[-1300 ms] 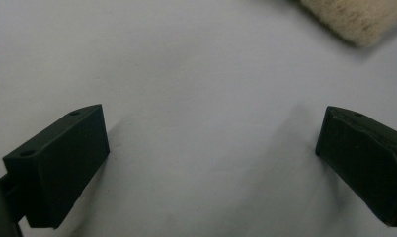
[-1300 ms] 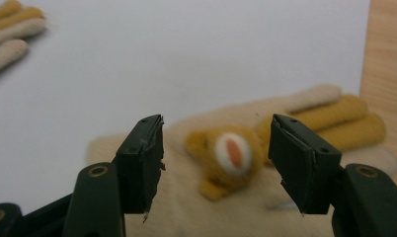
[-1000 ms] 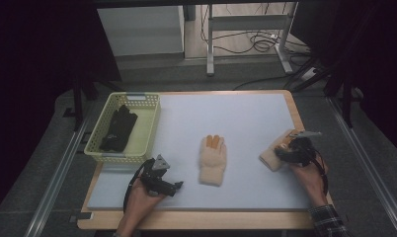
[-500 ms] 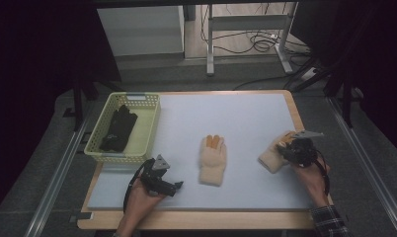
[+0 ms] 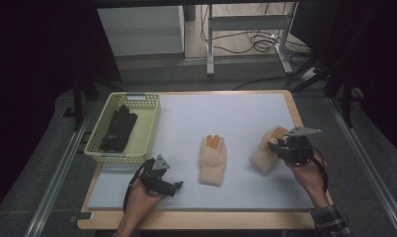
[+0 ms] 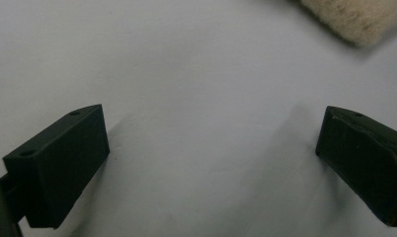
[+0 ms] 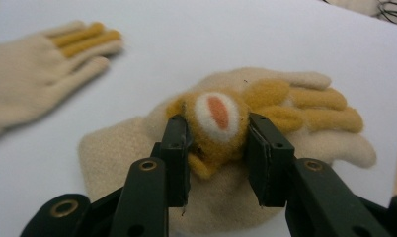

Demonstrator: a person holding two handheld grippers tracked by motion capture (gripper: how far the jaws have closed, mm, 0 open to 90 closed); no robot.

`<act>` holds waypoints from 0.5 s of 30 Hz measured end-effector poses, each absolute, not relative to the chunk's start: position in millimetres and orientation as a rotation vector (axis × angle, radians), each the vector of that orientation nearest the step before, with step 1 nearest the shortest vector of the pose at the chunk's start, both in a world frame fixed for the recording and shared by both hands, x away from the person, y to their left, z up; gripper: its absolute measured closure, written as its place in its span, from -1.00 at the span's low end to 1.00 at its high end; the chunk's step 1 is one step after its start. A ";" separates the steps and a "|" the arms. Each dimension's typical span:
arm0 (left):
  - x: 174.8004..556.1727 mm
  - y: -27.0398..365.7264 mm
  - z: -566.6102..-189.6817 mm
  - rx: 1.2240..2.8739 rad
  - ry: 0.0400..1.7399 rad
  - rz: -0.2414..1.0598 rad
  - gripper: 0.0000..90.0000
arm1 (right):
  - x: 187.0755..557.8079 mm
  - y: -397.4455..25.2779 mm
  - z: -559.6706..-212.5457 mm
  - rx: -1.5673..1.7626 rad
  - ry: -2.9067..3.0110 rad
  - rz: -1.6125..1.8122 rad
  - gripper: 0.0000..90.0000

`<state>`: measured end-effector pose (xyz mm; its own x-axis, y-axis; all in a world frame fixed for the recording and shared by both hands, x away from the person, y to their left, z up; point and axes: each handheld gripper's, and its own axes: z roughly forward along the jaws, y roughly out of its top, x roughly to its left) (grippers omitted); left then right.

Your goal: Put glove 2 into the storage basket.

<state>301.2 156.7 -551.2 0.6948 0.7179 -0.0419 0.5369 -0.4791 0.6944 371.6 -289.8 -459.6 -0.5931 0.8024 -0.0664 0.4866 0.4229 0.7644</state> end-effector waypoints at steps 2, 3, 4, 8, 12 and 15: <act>301.3 156.7 -551.2 2.201 0.953 0.333 -1.00 | 369.9 -283.6 -455.0 1.067 2.272 1.027 0.40; 301.5 156.9 -551.1 2.203 0.949 0.336 -1.00 | 368.7 -280.0 -452.7 1.058 2.279 1.037 0.40; 301.4 156.9 -551.1 2.202 0.950 0.336 -1.00 | 367.4 -275.5 -449.9 1.042 2.288 1.051 0.40; 301.4 156.8 -551.2 2.200 0.951 0.335 -1.00 | 363.2 -260.4 -442.2 0.981 2.310 1.085 0.39; 301.4 156.8 -551.2 2.201 0.951 0.336 -1.00 | 357.5 -241.5 -436.1 0.906 2.349 1.109 0.39; 301.4 156.9 -551.2 2.201 0.951 0.336 -1.00 | 353.5 -226.5 -433.3 0.846 2.382 1.128 0.39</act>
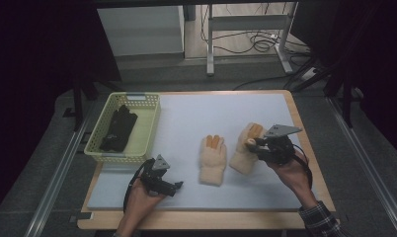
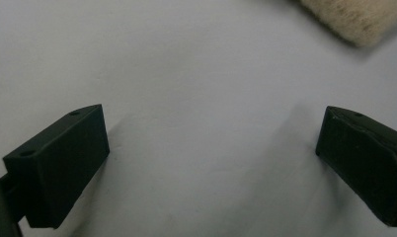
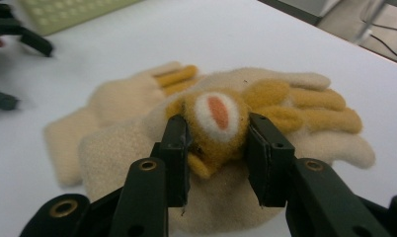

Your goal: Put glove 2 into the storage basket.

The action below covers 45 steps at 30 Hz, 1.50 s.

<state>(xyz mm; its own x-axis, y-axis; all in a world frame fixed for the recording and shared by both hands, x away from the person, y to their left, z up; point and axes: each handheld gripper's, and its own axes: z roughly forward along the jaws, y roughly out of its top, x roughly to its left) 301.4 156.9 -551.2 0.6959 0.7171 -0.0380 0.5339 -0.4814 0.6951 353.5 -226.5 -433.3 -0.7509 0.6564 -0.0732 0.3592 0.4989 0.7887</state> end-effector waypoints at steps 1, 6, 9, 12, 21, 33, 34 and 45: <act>301.4 156.9 -551.2 2.201 0.951 0.336 -1.00 | 352.7 -221.8 -432.9 0.823 2.395 1.136 0.39; 301.5 156.9 -551.1 2.202 0.951 0.336 -1.00 | 350.7 -198.5 -433.5 0.739 2.450 1.165 0.39; 301.5 156.9 -551.1 2.202 0.951 0.335 -1.00 | 350.7 -184.3 -435.0 0.695 2.480 1.175 0.39; 301.5 156.9 -551.1 2.202 0.951 0.335 -1.00 | 352.2 -170.0 -438.4 0.641 2.512 1.163 0.39; 301.5 156.9 -551.1 2.201 0.951 0.336 -1.00 | 363.3 -133.3 -462.8 0.550 2.621 1.105 0.39; 301.4 156.9 -551.2 2.202 0.952 0.333 -1.00 | 377.2 -116.2 -501.0 0.573 2.669 1.070 0.18; 301.4 156.9 -551.2 2.202 0.952 0.333 -1.00 | 377.1 -116.3 -500.7 0.580 2.670 1.071 0.13; 301.5 157.0 -551.1 2.204 0.950 0.335 -1.00 | 377.0 -138.6 -483.9 0.658 2.600 1.132 -0.04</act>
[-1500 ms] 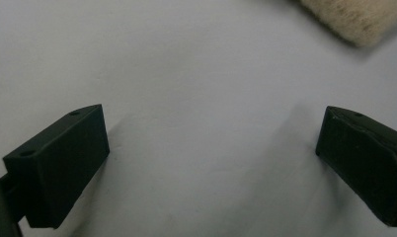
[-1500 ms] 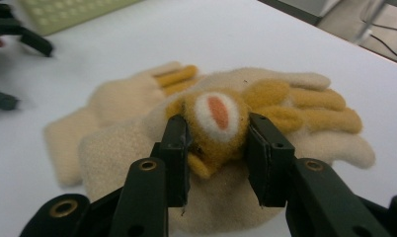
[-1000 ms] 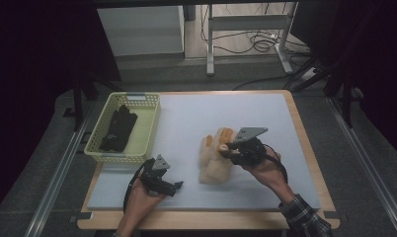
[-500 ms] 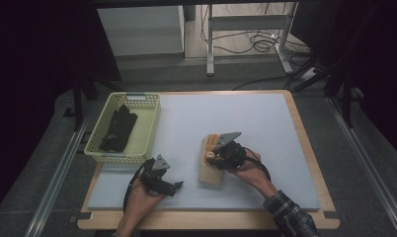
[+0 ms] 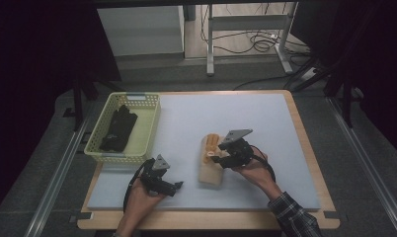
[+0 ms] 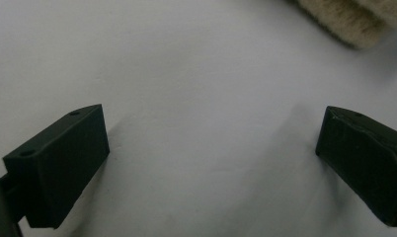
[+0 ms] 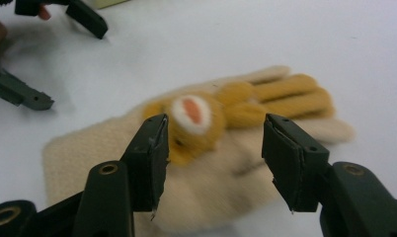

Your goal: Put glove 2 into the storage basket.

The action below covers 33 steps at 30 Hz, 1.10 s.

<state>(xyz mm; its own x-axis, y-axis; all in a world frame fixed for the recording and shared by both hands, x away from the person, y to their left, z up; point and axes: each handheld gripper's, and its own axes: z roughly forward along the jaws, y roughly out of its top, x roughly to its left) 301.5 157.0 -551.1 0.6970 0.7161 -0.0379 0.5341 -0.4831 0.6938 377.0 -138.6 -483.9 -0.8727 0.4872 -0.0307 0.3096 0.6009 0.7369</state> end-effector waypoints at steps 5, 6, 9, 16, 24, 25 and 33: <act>301.4 156.8 -551.2 2.202 0.952 0.333 -1.00 | 378.7 -157.0 -484.1 0.732 2.563 1.153 -0.04; 301.3 156.8 -551.2 2.202 0.952 0.333 -1.00 | 378.4 -160.2 -484.8 0.741 2.561 1.155 -0.03; 301.3 156.8 -551.2 2.202 0.953 0.333 -1.00 | 376.0 -168.5 -487.9 0.769 2.557 1.158 0.17; 301.3 156.8 -551.2 2.201 0.953 0.333 -1.00 | 361.7 -178.6 -502.2 0.784 2.594 1.109 0.77; 301.3 156.7 -551.2 2.201 0.953 0.333 -1.00 | 350.8 -176.4 -522.0 0.778 2.662 1.102 0.93; 301.3 156.8 -551.2 2.201 0.953 0.333 -1.00 | 350.1 -174.8 -524.3 0.777 2.667 1.102 0.93; 301.3 156.8 -551.2 2.201 0.953 0.333 -1.00 | 348.2 -163.7 -528.7 0.737 2.667 1.126 0.92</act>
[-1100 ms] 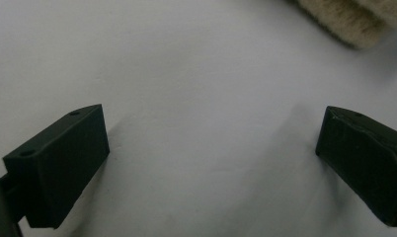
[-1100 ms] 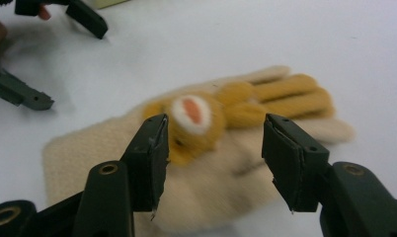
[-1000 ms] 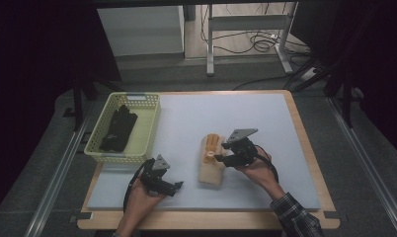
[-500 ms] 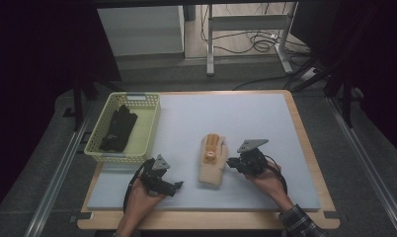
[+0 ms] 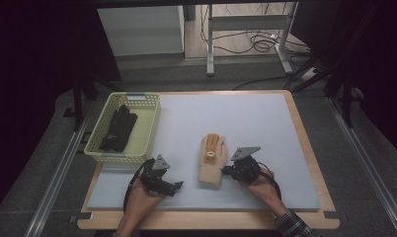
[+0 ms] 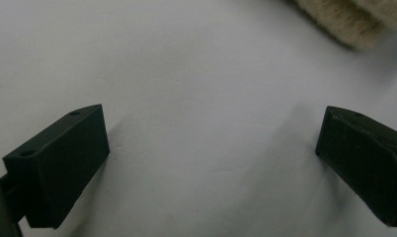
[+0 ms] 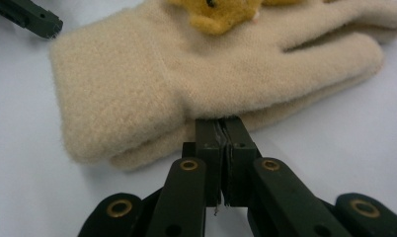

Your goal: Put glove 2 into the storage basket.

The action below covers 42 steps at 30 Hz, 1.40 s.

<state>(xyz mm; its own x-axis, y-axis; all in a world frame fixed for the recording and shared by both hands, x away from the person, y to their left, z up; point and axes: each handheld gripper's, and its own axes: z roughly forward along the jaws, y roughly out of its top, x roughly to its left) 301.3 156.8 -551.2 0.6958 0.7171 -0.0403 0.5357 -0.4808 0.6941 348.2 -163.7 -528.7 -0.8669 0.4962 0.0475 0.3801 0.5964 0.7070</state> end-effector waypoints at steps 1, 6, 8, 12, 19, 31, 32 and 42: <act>301.3 156.8 -551.2 2.201 0.953 0.333 -1.00 | 348.3 -162.3 -529.0 0.738 2.666 1.128 0.92; 301.3 156.8 -551.2 2.202 0.952 0.333 -1.00 | 348.5 -154.6 -530.1 0.734 2.663 1.136 0.95; 301.3 156.8 -551.2 2.202 0.953 0.333 -1.00 | 348.6 -150.5 -530.5 0.727 2.660 1.136 0.96; 301.3 156.8 -551.2 2.202 0.953 0.333 -1.00 | 348.8 -143.2 -530.9 0.720 2.656 1.132 0.96; 301.3 156.8 -551.2 2.202 0.953 0.333 -1.00 | 350.3 -127.3 -531.5 0.701 2.644 1.116 0.96; 301.4 156.8 -551.2 2.202 0.953 0.332 -1.00 | 358.0 -102.7 -533.8 0.710 2.627 1.120 0.96; 301.3 156.8 -551.3 2.202 0.954 0.332 -1.00 | 359.0 -100.5 -534.0 0.708 2.625 1.121 0.96; 301.4 156.8 -551.3 2.202 0.953 0.332 -1.00 | 365.3 -81.1 -535.9 0.696 2.600 1.113 0.96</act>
